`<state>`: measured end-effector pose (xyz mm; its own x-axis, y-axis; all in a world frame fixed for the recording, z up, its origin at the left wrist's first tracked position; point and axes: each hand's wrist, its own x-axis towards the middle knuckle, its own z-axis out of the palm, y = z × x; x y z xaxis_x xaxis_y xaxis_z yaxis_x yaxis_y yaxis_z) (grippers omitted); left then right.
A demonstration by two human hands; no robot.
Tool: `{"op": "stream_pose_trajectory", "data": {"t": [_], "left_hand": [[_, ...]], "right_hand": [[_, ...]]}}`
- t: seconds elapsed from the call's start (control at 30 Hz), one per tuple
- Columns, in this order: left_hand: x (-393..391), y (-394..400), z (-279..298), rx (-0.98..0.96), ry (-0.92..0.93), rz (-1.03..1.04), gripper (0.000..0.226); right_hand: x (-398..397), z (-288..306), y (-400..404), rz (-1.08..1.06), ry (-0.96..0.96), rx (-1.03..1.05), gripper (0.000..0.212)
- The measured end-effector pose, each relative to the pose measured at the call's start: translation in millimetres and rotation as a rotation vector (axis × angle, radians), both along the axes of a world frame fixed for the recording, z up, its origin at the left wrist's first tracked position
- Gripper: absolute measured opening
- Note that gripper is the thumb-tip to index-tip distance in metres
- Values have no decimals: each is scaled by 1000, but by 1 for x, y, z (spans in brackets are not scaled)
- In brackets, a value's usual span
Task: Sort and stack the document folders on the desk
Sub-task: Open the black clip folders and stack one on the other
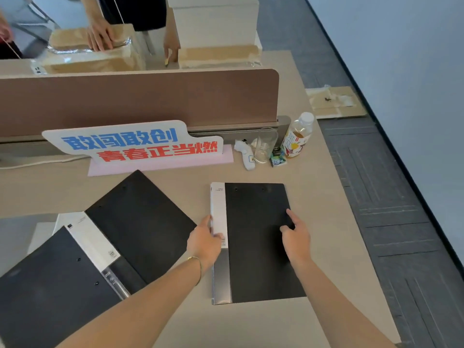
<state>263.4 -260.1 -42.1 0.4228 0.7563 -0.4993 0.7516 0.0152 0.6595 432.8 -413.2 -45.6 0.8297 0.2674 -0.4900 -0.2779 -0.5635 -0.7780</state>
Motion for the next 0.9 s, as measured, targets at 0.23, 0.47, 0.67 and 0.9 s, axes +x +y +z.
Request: {"op": "stream_pose_trajectory", "data": {"t": [0.23,0.47,0.67,0.9], "left_hand": [[14,-8,-12,49,27,17,53],[14,-8,-14,106,79,-45,50],[-9,8,14,93,35,-50,36],[-84,35,36,128,-25,88,40]], "right_hand": [[13,-18,-7,70,-54,-22,59],[13,-20,-14,133,-97,-53,60],[-15,3,-3,343,-215,-196,55],[-96,28,58,606,-261,-169,54]]}}
